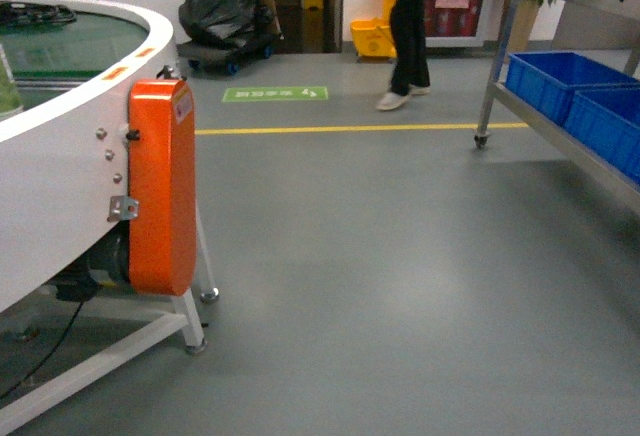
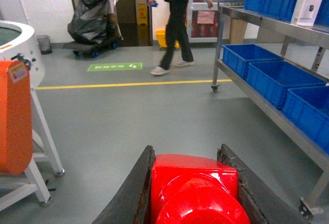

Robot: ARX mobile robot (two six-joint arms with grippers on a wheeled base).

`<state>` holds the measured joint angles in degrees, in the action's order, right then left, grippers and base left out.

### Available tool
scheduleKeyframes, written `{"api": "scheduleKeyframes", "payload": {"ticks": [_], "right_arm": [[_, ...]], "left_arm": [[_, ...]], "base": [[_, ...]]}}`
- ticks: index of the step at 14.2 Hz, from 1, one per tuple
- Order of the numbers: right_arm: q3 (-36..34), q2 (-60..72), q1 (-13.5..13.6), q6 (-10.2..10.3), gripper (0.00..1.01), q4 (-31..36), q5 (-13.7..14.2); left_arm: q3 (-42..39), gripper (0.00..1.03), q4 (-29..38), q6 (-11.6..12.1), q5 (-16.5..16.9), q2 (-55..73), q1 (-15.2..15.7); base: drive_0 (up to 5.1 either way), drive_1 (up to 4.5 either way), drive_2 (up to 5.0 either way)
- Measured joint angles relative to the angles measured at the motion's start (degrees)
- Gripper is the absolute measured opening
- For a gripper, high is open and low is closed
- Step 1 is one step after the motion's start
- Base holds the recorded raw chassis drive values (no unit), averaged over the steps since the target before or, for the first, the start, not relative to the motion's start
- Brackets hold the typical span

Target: Pick red block from blue box to shelf

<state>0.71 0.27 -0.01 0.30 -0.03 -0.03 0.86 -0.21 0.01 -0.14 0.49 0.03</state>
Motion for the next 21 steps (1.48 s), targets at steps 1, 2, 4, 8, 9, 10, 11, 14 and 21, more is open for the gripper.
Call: {"api": "scheduleKeyframes", "payload": {"ticks": [1, 2, 4, 8, 9, 10, 11, 14, 21], "right_arm": [[0.0, 0.0, 0.0, 0.0, 0.28, -0.24, 0.0], [0.0, 0.0, 0.0, 0.0, 0.28, -0.26, 0.0], [0.0, 0.0, 0.0, 0.0, 0.28, -0.26, 0.0], [0.0, 0.0, 0.0, 0.0, 0.28, -0.26, 0.0], [0.0, 0.0, 0.0, 0.0, 0.28, -0.24, 0.0], [0.0, 0.0, 0.0, 0.0, 0.28, -0.26, 0.0], [0.0, 0.0, 0.0, 0.0, 0.28, -0.26, 0.0], [0.0, 0.0, 0.0, 0.0, 0.28, -0.26, 0.0], [0.0, 0.0, 0.0, 0.0, 0.28, -0.26, 0.0]], "left_arm": [[0.0, 0.98, 0.0, 0.0, 0.09, 0.0, 0.0], [0.0, 0.98, 0.0, 0.0, 0.09, 0.0, 0.0], [0.0, 0.98, 0.0, 0.0, 0.09, 0.0, 0.0], [0.0, 0.98, 0.0, 0.0, 0.09, 0.0, 0.0], [0.0, 0.98, 0.02, 0.0, 0.09, 0.0, 0.0], [0.0, 0.98, 0.0, 0.0, 0.09, 0.0, 0.0], [0.0, 0.98, 0.0, 0.0, 0.09, 0.0, 0.0], [0.0, 0.98, 0.0, 0.0, 0.09, 0.0, 0.0], [0.0, 0.98, 0.0, 0.0, 0.09, 0.0, -0.02]], "base": [[-1.8, -1.83, -1.8], [-1.8, -1.83, -1.8], [-1.8, -1.83, -1.8], [-1.5, -1.5, -1.5], [-1.5, -1.5, -1.5], [-1.5, -1.5, -1.5], [-1.5, -1.5, -1.5], [-1.5, -1.5, -1.5], [-1.4, -1.45, -1.4]]}}
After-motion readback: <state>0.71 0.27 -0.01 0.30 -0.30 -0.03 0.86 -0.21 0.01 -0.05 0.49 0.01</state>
